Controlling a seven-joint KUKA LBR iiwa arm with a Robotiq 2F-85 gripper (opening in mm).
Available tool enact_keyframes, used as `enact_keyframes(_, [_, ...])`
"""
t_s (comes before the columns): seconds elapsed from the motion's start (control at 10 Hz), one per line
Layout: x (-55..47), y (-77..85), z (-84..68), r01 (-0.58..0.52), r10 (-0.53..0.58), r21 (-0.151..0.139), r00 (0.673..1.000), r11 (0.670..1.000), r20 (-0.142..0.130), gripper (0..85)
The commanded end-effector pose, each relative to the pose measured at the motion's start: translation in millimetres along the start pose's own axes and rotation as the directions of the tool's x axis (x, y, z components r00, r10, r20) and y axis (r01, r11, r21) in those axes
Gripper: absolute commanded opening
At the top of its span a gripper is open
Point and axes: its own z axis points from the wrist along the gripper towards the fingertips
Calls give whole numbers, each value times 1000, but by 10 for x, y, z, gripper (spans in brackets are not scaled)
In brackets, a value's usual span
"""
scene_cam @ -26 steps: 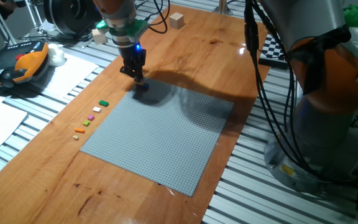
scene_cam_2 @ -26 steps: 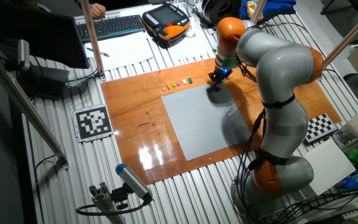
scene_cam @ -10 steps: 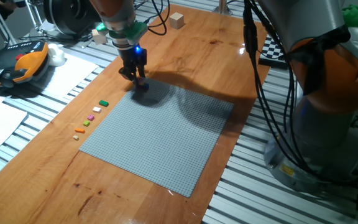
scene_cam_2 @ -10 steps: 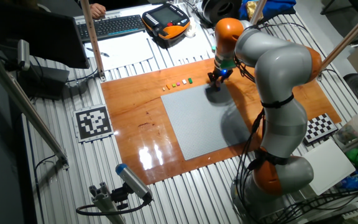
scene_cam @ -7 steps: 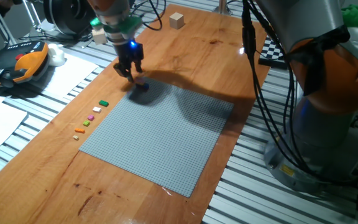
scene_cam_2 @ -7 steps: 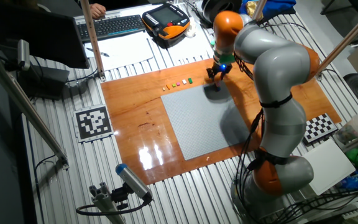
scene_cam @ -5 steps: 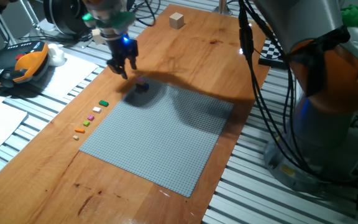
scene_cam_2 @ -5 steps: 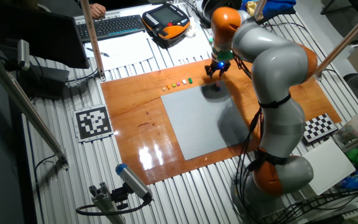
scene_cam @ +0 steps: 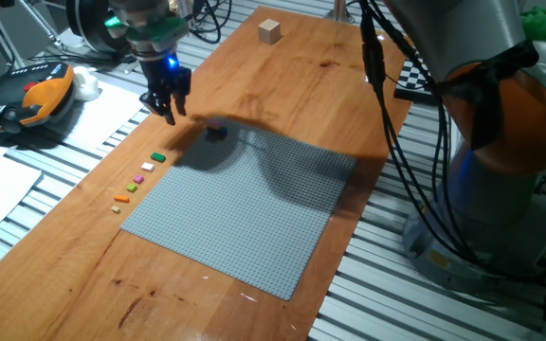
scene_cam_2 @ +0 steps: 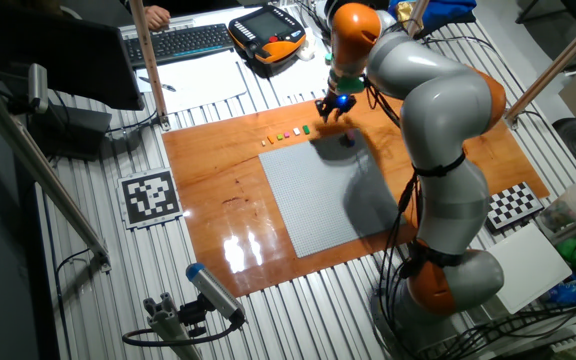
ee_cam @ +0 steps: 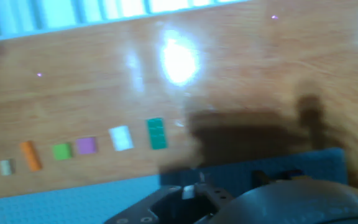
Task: Stack small Lego blocks randomly, one at a time
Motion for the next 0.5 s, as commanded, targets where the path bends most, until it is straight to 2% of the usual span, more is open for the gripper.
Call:
enact_keyframes(0.0, [0, 8, 1, 30, -30, 12, 1000, 999, -3, 170])
enact_keyframes(0.2, [0, 8, 1, 77, -77, 41, 997, 996, -11, 170])
enact_keyframes(0.4, [0, 8, 1, 68, -68, 9, 998, 998, -11, 170])
